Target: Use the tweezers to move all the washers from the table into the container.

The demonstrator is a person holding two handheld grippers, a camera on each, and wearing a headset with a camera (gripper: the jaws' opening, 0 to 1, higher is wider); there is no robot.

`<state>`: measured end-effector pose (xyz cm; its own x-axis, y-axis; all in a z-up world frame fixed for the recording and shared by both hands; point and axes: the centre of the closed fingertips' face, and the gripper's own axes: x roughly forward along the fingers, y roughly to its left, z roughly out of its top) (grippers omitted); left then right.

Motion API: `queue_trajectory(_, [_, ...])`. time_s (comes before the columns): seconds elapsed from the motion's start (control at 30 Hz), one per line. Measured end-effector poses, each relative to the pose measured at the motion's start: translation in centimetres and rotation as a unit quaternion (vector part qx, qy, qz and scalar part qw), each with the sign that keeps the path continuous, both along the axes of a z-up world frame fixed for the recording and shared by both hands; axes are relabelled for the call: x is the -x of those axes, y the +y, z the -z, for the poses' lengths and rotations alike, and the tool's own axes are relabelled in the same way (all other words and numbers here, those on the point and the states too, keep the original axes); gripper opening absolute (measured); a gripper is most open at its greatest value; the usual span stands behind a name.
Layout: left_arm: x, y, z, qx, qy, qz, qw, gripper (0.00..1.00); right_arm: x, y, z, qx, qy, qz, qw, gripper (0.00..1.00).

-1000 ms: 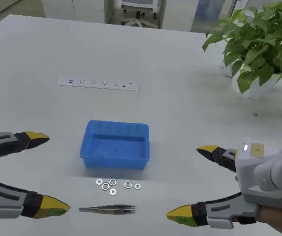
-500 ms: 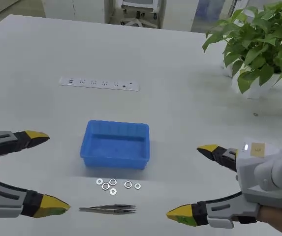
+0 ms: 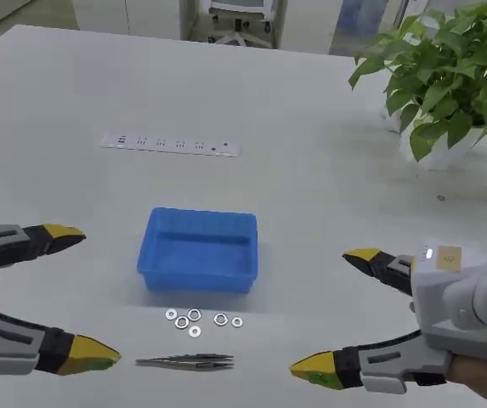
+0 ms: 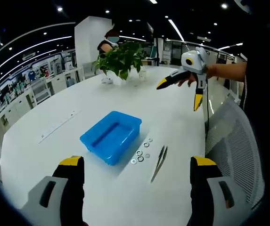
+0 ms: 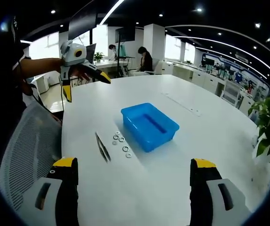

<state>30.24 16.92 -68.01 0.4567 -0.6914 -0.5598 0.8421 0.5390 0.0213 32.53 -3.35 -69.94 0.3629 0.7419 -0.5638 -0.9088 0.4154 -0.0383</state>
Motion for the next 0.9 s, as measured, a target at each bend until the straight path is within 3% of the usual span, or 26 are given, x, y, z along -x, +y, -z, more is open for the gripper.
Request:
queue_trajectory(0.43, [0.21,-0.15,0.03,0.000,0.000,0.003,1.0000,0.99,-0.13,0.05,-0.20,-0.001,-0.004,0.000,1.0000,1.00])
queue_trajectory(0.9, [-0.21,0.12,-0.39,-0.002,-0.014,0.002,0.9999,0.97,-0.41,0.02,-0.50,0.003,-0.010,-0.003,0.9999,0.99])
